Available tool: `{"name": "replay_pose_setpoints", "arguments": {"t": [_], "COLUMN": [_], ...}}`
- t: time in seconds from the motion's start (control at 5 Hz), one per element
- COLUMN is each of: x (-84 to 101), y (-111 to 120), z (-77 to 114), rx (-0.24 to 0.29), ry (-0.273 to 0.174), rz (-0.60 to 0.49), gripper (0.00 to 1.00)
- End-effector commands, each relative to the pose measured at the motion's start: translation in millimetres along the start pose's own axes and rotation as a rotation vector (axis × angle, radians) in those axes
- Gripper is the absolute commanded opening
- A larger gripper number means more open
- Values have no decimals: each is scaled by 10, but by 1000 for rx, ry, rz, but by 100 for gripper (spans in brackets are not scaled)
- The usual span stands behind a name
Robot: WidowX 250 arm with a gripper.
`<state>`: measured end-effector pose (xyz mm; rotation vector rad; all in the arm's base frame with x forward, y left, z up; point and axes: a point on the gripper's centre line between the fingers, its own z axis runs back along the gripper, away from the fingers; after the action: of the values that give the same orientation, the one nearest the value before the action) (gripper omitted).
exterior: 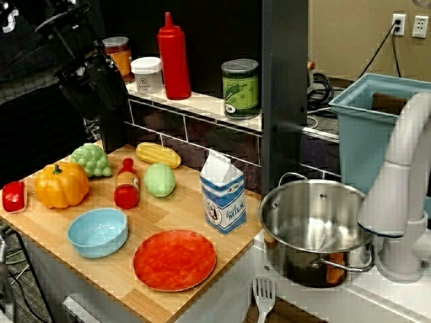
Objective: Lift bowl
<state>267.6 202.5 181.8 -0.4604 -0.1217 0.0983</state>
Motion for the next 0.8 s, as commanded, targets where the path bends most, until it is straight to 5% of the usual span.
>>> {"name": "replay_pose_setpoints", "arguments": {"t": [0.0,0.2,0.4,0.6], "x": [-85,-134,-192,-321], "y": [190,492,634,737], "z": [-128,-150,-97,-117], "rx": [102,153,178,224], "ry": [17,48,124,136], "rz": [-27,-89,-164,-198], "gripper": [100,100,100,100]}}
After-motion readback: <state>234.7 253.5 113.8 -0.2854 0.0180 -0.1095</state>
